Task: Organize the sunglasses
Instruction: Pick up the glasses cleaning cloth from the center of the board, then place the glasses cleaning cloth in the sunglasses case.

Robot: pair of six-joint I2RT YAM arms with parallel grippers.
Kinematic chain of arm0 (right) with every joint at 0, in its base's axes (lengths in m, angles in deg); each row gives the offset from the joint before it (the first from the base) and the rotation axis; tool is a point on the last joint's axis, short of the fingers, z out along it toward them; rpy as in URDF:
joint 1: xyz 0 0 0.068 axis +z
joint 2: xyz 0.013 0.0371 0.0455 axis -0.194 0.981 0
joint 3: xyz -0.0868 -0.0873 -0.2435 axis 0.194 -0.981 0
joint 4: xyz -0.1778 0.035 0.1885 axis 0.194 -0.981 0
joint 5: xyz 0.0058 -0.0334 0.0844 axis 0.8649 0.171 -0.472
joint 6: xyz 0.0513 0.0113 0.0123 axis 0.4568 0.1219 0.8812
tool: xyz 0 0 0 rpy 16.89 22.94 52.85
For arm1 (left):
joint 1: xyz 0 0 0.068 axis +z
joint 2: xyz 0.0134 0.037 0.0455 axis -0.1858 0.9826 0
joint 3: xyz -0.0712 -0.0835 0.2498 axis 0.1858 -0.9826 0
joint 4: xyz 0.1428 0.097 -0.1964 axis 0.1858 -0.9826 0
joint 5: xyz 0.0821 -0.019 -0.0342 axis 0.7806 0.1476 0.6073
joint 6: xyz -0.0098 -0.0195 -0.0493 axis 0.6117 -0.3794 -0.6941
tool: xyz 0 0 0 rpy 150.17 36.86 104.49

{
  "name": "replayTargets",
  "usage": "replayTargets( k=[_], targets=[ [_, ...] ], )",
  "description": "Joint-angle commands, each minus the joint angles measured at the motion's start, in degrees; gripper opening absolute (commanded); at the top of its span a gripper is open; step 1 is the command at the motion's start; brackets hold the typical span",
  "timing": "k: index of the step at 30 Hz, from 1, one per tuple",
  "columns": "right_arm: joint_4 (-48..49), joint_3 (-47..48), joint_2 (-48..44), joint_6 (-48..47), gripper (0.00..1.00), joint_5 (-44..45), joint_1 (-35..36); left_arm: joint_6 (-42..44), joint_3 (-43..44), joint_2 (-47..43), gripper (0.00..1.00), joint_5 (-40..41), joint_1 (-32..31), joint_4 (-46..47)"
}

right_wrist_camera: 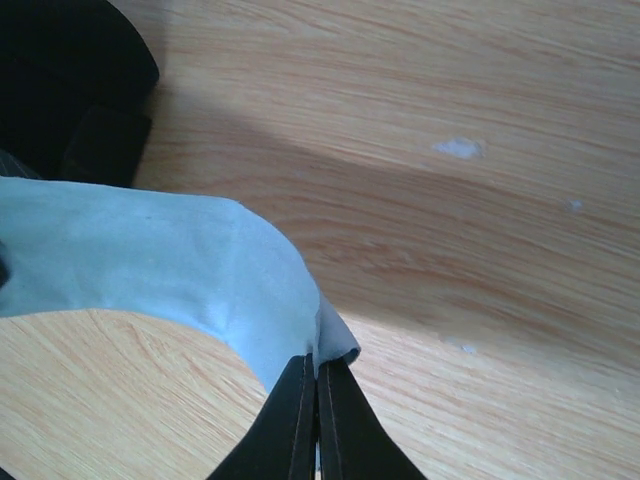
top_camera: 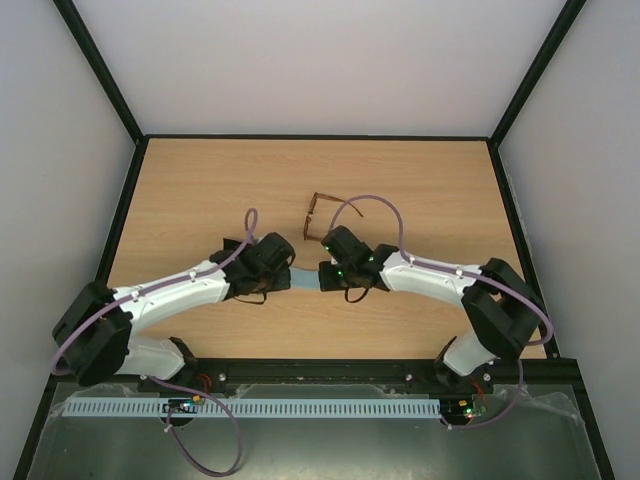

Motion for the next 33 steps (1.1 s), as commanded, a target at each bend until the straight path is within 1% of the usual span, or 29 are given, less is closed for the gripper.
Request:
replayTargets(
  k=[1, 8, 15, 26, 33],
  targets=[
    [-2.8, 5.0, 3.1, -1.4, 0.01, -0.3, 0.3, 2.8, 1.3, -2.9, 0.02, 1.3, 3.5, -3.9],
    [-4.6, 13.8, 9.1, -2.3, 0.01, -1.0, 0.3, 6.0, 1.2, -5.5, 0.02, 1.2, 9.5, -5.5],
    [-5.0, 20.5, 15.2, -2.3, 0.01, -2.9, 0.3, 8.9, 1.5, -5.9, 0.02, 0.8, 14.7, -5.9],
    [-6.1, 31.6, 23.7, -2.3, 0.01, -4.4, 0.3, 11.8, 1.4, -4.9, 0.02, 1.2, 20.5, -4.8],
    [-6.3, 36.2, 28.0, -2.2, 0.01, -5.8, 0.3, 13.0, 0.4, -3.9, 0.02, 1.0, 23.9, -3.3]
  ],
)
